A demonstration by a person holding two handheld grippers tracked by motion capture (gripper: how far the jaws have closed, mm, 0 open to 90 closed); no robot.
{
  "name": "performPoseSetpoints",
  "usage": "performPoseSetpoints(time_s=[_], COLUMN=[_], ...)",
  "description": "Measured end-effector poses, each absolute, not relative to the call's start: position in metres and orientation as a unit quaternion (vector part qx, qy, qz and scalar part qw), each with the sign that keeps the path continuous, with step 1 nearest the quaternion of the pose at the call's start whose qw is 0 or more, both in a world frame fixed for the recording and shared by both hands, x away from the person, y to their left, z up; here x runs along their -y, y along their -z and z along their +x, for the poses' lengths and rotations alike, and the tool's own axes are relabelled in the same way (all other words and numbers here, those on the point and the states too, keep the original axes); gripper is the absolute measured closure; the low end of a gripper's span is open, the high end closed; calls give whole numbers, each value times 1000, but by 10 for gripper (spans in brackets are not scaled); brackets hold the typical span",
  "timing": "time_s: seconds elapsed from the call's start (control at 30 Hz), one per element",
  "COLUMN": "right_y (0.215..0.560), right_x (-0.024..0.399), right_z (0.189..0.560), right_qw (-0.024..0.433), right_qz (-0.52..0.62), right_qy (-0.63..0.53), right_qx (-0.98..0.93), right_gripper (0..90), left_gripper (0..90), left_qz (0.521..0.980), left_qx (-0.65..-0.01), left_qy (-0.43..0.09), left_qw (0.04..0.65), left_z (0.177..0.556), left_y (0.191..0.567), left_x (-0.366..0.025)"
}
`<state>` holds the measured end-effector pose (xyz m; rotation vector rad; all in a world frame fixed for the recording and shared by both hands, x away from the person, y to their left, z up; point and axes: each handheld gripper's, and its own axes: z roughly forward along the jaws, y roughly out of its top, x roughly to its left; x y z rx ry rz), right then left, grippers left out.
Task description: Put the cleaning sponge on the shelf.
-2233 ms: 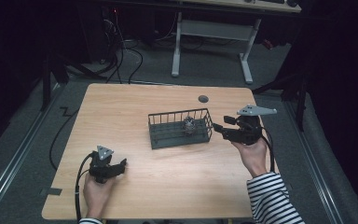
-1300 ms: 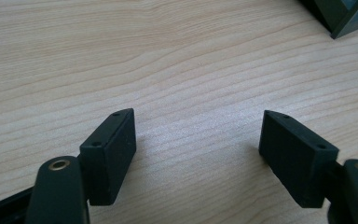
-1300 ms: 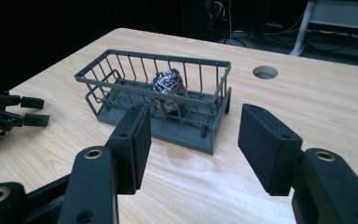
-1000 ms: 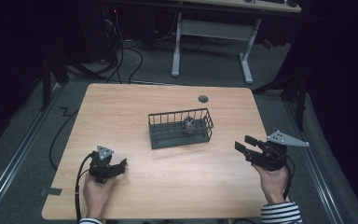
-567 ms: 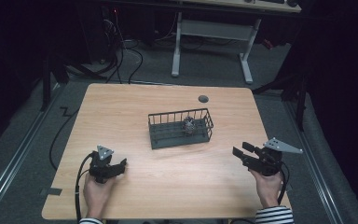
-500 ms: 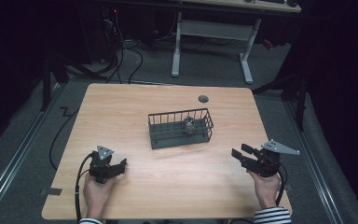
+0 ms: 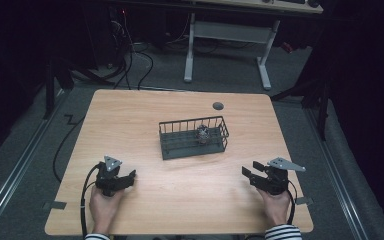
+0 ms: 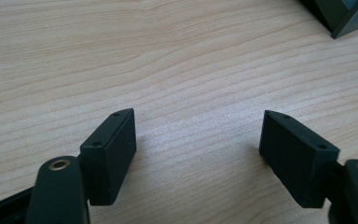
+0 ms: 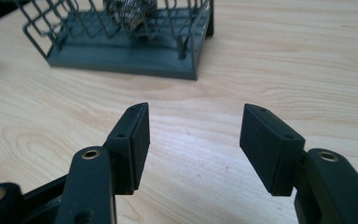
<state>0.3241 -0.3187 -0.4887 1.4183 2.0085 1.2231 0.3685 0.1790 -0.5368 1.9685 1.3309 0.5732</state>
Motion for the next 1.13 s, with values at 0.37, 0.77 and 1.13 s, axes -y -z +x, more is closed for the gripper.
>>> performPoseSetpoints(time_s=[0.37, 0.77, 1.13], right_y=[517, 531, 531], right_x=[302, 285, 282], right_z=[328, 333, 334], right_qw=[201, 213, 218], right_qz=[505, 493, 488], right_qy=[-389, -336, -329], right_qx=[-744, -774, -778], right_gripper=[413, 384, 357], left_gripper=[277, 277, 248], left_qz=[757, 757, 760], left_qx=[-512, -512, -509], left_qy=[-220, -220, -219], left_qw=[341, 342, 340], left_z=[368, 368, 369], left_y=[537, 537, 537], left_x=[-179, -179, -178])
